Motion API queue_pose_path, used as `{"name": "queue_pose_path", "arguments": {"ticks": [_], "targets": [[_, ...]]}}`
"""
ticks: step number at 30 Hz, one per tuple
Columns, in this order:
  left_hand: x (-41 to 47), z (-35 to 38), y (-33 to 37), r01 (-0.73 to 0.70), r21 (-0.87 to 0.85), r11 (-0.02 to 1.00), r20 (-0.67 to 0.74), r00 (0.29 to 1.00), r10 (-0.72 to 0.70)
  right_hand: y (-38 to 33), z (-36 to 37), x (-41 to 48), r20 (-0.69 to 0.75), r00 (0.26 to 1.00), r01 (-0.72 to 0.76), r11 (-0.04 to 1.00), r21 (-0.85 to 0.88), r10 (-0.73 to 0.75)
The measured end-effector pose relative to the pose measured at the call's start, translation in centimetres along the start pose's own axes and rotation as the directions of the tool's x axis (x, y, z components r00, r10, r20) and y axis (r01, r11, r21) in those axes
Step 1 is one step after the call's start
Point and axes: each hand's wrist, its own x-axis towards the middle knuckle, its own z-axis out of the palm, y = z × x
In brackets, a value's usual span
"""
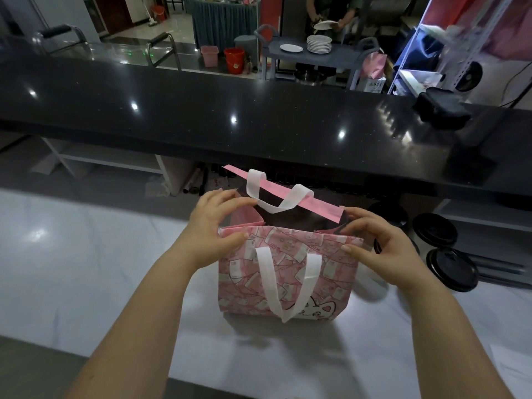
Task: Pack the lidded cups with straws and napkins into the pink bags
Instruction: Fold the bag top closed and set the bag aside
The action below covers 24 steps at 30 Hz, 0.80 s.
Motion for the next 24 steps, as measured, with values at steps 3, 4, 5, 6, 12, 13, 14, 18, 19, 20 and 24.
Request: {"name": "queue_pose_path", "arguments": {"ticks": [3, 4, 5, 6, 12, 13, 14, 18, 19, 20, 24], "targets": [[-0.1, -0.1, 0.1, 0.015, 0.023, 1.0, -0.004, 1.0, -0.015, -0.1, 0.0, -0.2, -0.007, 1.0, 0.007, 1.0, -0.013, -0.007], [-0.2, -0.2, 0.0, 0.011, 0.015, 1.0, -0.022, 1.0, -0.011, 0.0, 0.1, -0.2, -0.017, 1.0, -0.004, 1.0, -0.003, 0.004], [-0.3, -0.2, -0.2, 0.001, 0.012, 1.0, -0.046, 0.999, -0.001, 0.0, 0.1, -0.3, -0.029, 0.999, -0.013, 1.0, -0.006, 0.012], [-0.4, -0.2, -0.4, -0.013, 0.017, 1.0, -0.074, 0.997, 0.014, 0.1, 0.2, -0.4, -0.042, 0.999, -0.018, 1.0, -0.015, 0.018], [-0.8, -0.2, -0.7, -0.06, -0.018, 0.998, -0.237, 0.97, 0.054, 0.2, 0.5, -0.5, -0.099, 0.995, 0.012, 0.998, -0.065, -0.019], [-0.8, 0.0, -0.6, -0.052, -0.052, 0.997, -0.258, 0.966, 0.037, 0.2, 0.5, -0.5, -0.103, 0.995, 0.007, 0.997, -0.082, -0.015], [-0.8, 0.2, -0.5, -0.039, -0.098, 0.994, -0.277, 0.961, 0.01, 0.2, 0.6, -0.5, -0.107, 0.994, -0.002, 0.995, -0.099, -0.009], [-1.1, 1.3, 0.1, 0.048, -0.379, 0.924, -0.273, 0.948, -0.161, 0.1, 1.3, -0.4, -0.134, 0.99, 0.02, 0.995, -0.102, -0.034], [-1.3, 1.5, 0.1, 0.058, -0.428, 0.902, -0.262, 0.947, -0.185, 0.0, 1.5, -0.4, -0.148, 0.988, 0.033, 0.996, -0.087, -0.046], [-1.4, 1.7, 0.2, 0.058, -0.452, 0.89, -0.262, 0.945, -0.195, 0.0, 1.9, -0.4, -0.167, 0.985, 0.039, 0.997, -0.072, -0.05], [-1.6, 2.0, 0.1, 0.045, -0.498, 0.866, -0.283, 0.936, -0.211, 0.2, 3.2, -0.5, -0.273, 0.961, 0.048, 0.999, -0.005, -0.048]]}}
